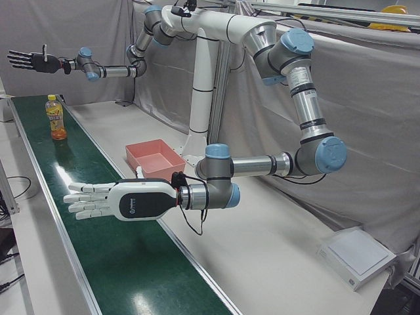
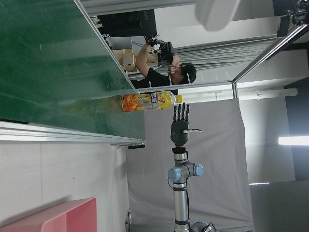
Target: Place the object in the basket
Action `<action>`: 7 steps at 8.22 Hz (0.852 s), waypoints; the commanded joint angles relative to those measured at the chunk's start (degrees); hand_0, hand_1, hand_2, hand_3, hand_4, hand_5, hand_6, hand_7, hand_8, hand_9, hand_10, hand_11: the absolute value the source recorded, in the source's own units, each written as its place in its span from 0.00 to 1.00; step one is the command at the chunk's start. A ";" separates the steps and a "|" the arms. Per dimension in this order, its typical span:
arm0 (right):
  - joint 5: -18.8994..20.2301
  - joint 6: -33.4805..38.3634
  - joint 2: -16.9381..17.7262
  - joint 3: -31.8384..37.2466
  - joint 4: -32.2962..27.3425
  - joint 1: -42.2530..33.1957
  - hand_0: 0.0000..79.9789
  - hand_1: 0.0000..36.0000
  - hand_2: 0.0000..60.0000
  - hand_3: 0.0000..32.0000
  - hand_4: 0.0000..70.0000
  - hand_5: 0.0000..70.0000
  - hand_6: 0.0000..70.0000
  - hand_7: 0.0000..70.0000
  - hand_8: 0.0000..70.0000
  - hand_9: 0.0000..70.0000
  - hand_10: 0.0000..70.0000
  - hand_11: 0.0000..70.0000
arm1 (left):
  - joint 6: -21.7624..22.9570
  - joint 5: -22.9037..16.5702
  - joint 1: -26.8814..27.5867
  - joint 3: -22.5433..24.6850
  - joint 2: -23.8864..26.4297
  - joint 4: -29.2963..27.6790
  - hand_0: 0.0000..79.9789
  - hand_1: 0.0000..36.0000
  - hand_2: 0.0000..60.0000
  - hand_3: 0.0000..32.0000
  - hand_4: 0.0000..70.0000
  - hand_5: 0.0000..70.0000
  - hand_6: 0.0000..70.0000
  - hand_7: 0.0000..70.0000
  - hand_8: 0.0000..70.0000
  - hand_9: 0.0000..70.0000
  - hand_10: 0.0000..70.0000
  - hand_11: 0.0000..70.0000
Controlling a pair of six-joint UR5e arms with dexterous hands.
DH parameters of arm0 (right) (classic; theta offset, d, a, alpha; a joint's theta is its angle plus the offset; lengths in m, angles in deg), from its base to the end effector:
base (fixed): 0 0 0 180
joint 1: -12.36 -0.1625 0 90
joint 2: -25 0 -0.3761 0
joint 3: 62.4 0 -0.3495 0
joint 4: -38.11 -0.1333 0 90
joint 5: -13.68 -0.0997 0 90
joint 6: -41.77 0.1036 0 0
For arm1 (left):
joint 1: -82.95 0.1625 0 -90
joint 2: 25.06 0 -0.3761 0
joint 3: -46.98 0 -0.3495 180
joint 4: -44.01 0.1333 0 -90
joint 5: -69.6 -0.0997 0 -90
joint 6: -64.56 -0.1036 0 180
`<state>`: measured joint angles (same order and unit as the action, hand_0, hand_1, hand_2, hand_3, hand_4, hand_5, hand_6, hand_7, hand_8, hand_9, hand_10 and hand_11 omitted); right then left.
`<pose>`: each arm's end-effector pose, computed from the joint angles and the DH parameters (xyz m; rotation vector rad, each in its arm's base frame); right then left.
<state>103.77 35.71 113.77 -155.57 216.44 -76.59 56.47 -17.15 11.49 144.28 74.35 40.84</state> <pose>0.1245 -0.4725 0.5999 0.0978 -2.2733 2.0422 0.0357 -0.5443 0.4916 -0.1714 2.3996 -1.6583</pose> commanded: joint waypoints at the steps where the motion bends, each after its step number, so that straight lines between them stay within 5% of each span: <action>1: 0.00 0.00 0.00 0.00 0.00 0.00 0.00 0.00 0.00 0.00 0.00 0.00 0.00 0.00 0.00 0.00 0.00 0.00 | 0.00 0.00 0.00 0.00 0.00 0.00 1.00 0.41 0.00 0.00 0.00 0.20 0.00 0.00 0.00 0.00 0.00 0.01; 7: 0.00 0.00 0.00 0.00 0.00 0.00 0.00 0.00 0.00 0.00 0.00 0.00 0.00 0.00 0.00 0.00 0.00 0.00 | -0.09 0.00 0.09 0.00 0.00 -0.09 0.99 0.40 0.00 0.00 0.01 0.20 0.00 0.00 0.00 0.00 0.00 0.02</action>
<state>103.77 35.70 113.77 -155.57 216.44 -76.58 56.39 -17.15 11.57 144.28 74.35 40.84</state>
